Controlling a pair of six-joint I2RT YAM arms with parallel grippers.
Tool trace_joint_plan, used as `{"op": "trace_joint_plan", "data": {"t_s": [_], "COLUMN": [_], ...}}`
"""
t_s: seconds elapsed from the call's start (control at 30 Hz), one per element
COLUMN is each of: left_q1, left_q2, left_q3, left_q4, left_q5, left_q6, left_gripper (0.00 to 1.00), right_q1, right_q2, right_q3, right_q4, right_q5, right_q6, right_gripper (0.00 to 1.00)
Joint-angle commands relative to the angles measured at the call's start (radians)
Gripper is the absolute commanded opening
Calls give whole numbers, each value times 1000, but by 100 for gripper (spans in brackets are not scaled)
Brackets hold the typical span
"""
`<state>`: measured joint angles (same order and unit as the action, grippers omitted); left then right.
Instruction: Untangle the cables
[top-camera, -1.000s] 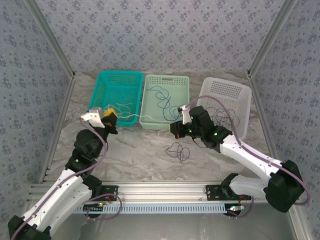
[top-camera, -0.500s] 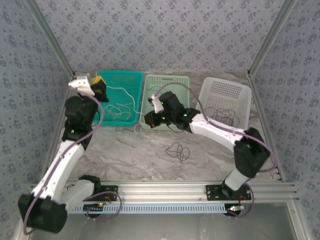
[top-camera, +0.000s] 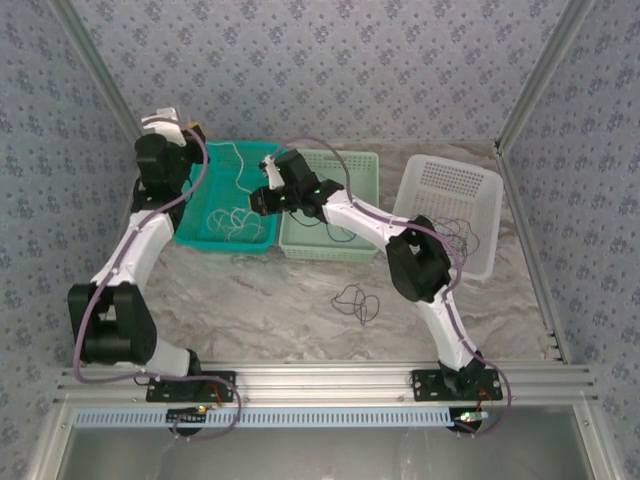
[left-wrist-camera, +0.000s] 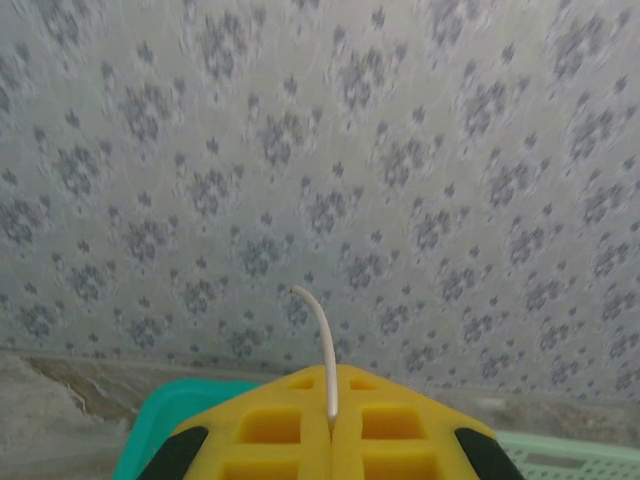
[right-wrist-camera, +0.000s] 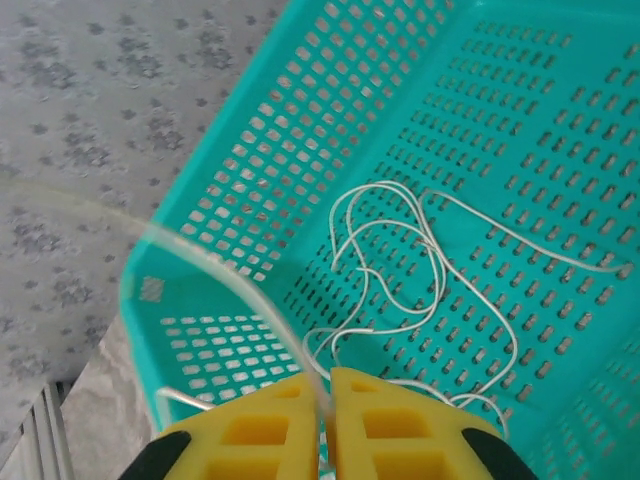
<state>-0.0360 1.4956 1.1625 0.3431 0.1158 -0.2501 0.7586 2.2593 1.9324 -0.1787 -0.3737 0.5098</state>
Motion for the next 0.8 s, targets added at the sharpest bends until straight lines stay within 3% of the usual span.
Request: {"op": "trace_joint_plan", "data": {"t_s": [0.0, 0.03, 0.07, 0.13, 0.2, 0.3, 0.37, 0.43, 0.57, 0.63, 0.7, 0.77], "left_q1": [2, 2, 2, 1, 2, 0, -1, -2, -23, -48, -74, -100], "left_q2": [78, 97, 115, 140, 158, 181, 189, 187, 174, 168, 155, 123], "left_q3": [27, 30, 32, 28, 33, 43, 45, 50, 66, 87, 108, 104], "left_q4": [-31, -39, -48, -53, -68, -102, -110, -126, -153, -186, -225, -235], "left_q5": [84, 91, 97, 96, 94, 89, 77, 69, 52, 28, -10, -44], "left_q6": [19, 15, 11, 6, 3, 6, -10, -10, 25, 60, 82, 97], "left_gripper": [0, 0, 0, 0, 9, 11, 21, 43, 64, 85, 98, 99], "right_q1": [-3, -4, -3, -3, -7, -7, -5, 2, 26, 36, 39, 39], "right_q2": [59, 65, 64, 51, 10, -103, -156, -196, -268, -296, -332, -396], "right_q3": [60, 69, 74, 68, 38, -79, -112, -110, -147, -165, -190, -256], "right_q4": [-9, -7, -7, 6, 15, 108, 112, 62, 74, 91, 81, 56], "right_q5": [14, 10, 10, -10, -26, -24, -16, -27, -23, -36, -42, -33], "right_q6": [51, 53, 52, 39, 24, 17, 17, 0, -16, -16, -32, -78], "right_gripper": [22, 29, 44, 65, 80, 83, 84, 84, 84, 84, 83, 81]}}
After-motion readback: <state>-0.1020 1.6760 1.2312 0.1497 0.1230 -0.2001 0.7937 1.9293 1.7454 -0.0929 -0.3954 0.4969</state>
